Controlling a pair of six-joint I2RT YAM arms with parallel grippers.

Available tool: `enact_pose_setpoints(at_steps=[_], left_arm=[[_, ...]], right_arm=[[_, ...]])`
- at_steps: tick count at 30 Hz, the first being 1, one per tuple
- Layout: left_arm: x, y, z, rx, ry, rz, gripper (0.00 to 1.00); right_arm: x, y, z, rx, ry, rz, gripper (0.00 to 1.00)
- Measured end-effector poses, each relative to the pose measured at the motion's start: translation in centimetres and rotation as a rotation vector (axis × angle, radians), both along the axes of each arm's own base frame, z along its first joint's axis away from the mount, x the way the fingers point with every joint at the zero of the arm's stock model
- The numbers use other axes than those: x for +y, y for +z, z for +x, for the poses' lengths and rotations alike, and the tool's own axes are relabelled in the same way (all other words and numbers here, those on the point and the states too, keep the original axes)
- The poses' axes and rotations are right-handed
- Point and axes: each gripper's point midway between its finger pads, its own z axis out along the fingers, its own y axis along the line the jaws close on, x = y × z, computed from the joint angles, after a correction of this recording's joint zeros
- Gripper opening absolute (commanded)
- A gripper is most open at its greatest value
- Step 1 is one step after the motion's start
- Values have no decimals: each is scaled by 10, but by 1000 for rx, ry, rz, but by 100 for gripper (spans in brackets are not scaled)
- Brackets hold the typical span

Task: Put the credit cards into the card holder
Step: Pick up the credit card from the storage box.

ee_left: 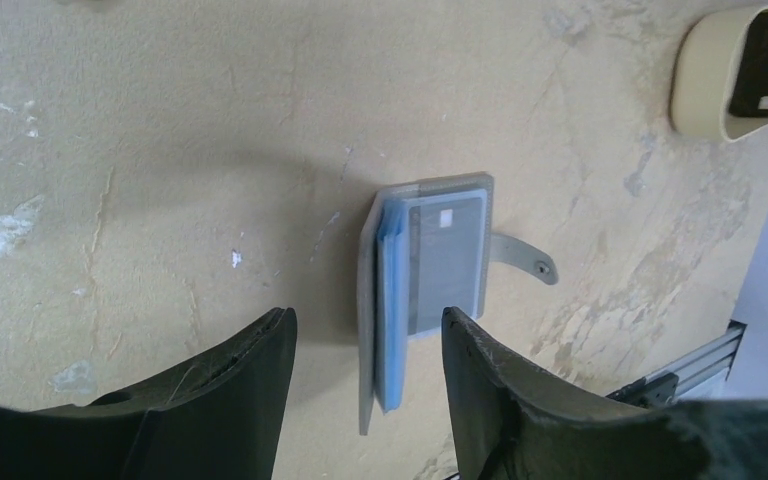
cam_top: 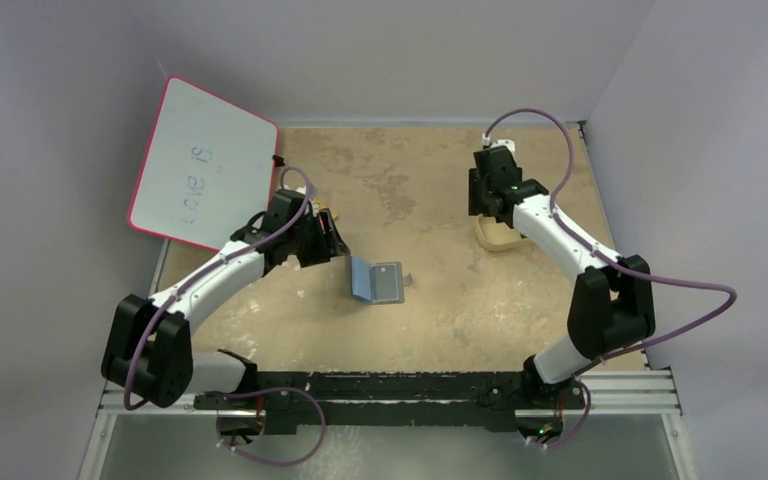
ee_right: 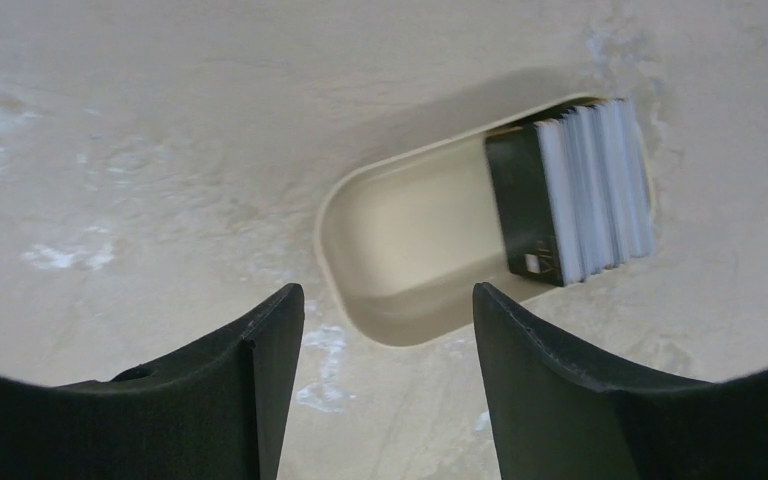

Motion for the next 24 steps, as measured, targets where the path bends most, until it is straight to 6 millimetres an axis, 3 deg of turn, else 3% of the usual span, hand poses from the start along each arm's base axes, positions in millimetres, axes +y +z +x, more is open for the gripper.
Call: enact_pose_setpoints(at_steps=[4, 9, 16, 24], left_arm=[[-2, -15, -3, 53, -22, 12, 55], [-5, -15, -6, 57, -49, 2, 56], [-4, -18, -12, 75, -74, 17, 56], [0, -21, -17, 86, -102, 43, 56]], right_arm=[[-35, -10, 1, 43, -66, -51, 66], [-73, -20, 1, 83, -148, -119, 65], [-92, -51, -3, 181, -187, -200, 62], [-112, -61, -1, 217, -249, -287, 59]])
